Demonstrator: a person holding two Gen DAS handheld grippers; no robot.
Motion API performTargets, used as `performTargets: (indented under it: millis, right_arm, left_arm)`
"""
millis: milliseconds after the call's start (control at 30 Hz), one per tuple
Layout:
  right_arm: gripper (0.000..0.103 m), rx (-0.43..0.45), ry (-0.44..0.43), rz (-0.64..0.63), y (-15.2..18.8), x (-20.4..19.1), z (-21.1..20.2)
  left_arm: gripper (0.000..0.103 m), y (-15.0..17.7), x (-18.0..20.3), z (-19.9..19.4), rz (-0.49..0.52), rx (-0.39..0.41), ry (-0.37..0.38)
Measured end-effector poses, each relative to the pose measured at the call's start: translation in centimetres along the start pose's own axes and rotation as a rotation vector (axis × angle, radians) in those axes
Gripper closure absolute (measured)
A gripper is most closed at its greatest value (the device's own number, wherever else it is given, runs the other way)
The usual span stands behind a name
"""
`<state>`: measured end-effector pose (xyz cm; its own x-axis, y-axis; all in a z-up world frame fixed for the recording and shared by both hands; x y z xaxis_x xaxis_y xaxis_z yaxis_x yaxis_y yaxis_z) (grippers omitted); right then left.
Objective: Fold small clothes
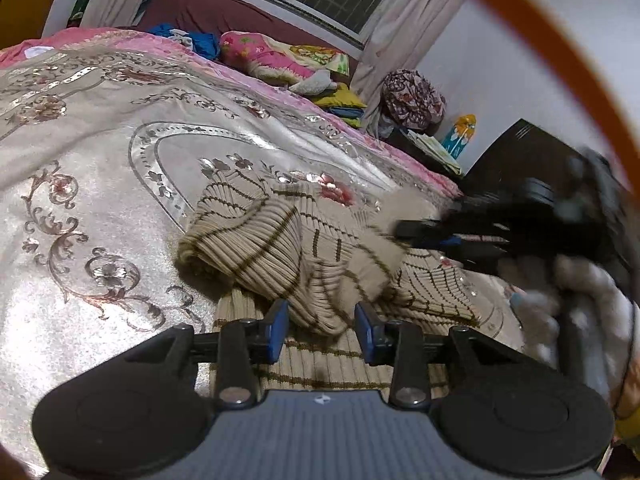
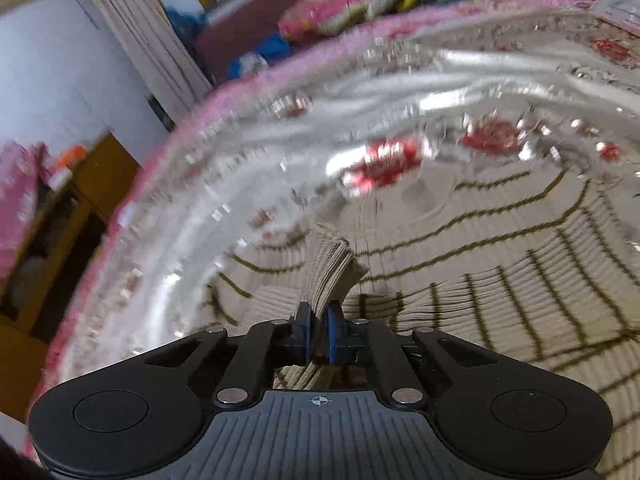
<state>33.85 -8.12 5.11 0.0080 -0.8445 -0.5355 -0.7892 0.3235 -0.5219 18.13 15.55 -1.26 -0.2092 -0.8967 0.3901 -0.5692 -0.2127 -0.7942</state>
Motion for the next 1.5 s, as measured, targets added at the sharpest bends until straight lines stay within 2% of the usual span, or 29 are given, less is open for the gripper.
performTargets:
  millis: [100, 167, 200, 233, 367, 467, 533, 633, 767, 867, 1133, 1233, 1300, 1367, 1500]
  right_arm:
    - [0.095, 0.052, -0.003, -0.016, 0.8, 1.7, -2.9]
    - [0.094, 0.074, 0.050, -0.049, 1.5, 3.1, -4.1]
    - [0.088, 0.076, 0.070, -0.061, 1.8, 3.8, -4.4]
    - [0.088, 0.064, 0.089, -0.061, 2.0, 4.6, -4.6]
    - [0.085, 0.051, 0.103, 0.024, 2.0, 7.4, -6.0]
    - [0.076, 0.062, 0.080, 0.089, 2.2, 8.8, -7.2]
    - [0.070, 0.057, 0.089, 0.103, 2.2, 9.3, -7.3]
    - [0.070, 0.068, 0.118, 0.113, 2.3, 10.0, -7.0]
    - [0.069, 0.035, 0.110, 0.209, 1.9, 11.2, -5.2]
    - [0.069, 0.018, 0.131, 0.224, 2.2, 11.8, -3.9]
    - [0.069, -0.013, 0.083, 0.230, 3.2, 12.2, -4.0]
    - [0.075, -0.029, 0.059, 0.217, 3.2, 12.1, -4.0]
    - [0.087, -0.031, 0.054, 0.221, 3.1, 11.9, -3.8]
    - [0.093, -0.025, 0.032, 0.232, 2.9, 11.7, -3.8]
    - [0.095, -0.001, 0.007, 0.193, 1.9, 10.1, -4.5]
  left_arm:
    - [0.058, 0.1, -0.2, 0.1, -0.018, -0.006, 0.010]
    - [0.058, 0.2, -0.2, 0.3, -0.024, -0.015, 0.006]
    - [0.058, 0.2, -0.2, 0.3, -0.024, -0.019, 0.006]
    - [0.058, 0.2, -0.1, 0.3, -0.022, -0.021, 0.007]
    - [0.058, 0.3, 0.2, 0.4, -0.003, -0.021, 0.010]
    - [0.058, 0.3, 0.2, 0.5, -0.002, -0.027, 0.010]
    - [0.058, 0.4, 0.1, 0.6, -0.006, -0.032, 0.009]
    - [0.058, 0.4, 0.2, 0.7, -0.003, -0.035, 0.010]
    - [0.058, 0.4, 0.4, 0.8, 0.006, -0.036, 0.011]
    - [0.057, 0.4, 0.3, 0.9, 0.002, -0.039, 0.012]
    - [0.057, 0.5, 0.1, 0.9, -0.003, -0.042, 0.012]
    - [0.057, 0.6, 0.2, 1.1, 0.001, -0.049, 0.012]
    - [0.057, 0.7, 0.3, 1.2, 0.004, -0.053, 0.012]
    - [0.057, 0.7, 0.4, 1.2, 0.010, -0.054, 0.011]
    - [0.057, 0.8, 0.3, 1.2, 0.012, -0.052, 0.009]
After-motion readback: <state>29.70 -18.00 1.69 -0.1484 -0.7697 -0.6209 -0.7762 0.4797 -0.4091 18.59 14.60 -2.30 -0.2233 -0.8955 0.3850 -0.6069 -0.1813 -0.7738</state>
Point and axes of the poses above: each gripper's, at about its wrist camera, not at the fingertips, and z roughly the way its jaws point, x to its right, y to its underside, the point moved 1 cm from there along z, roughly the way its jaws point, and after that the axes turned 10 degrees about z, right-handed, at the moved point
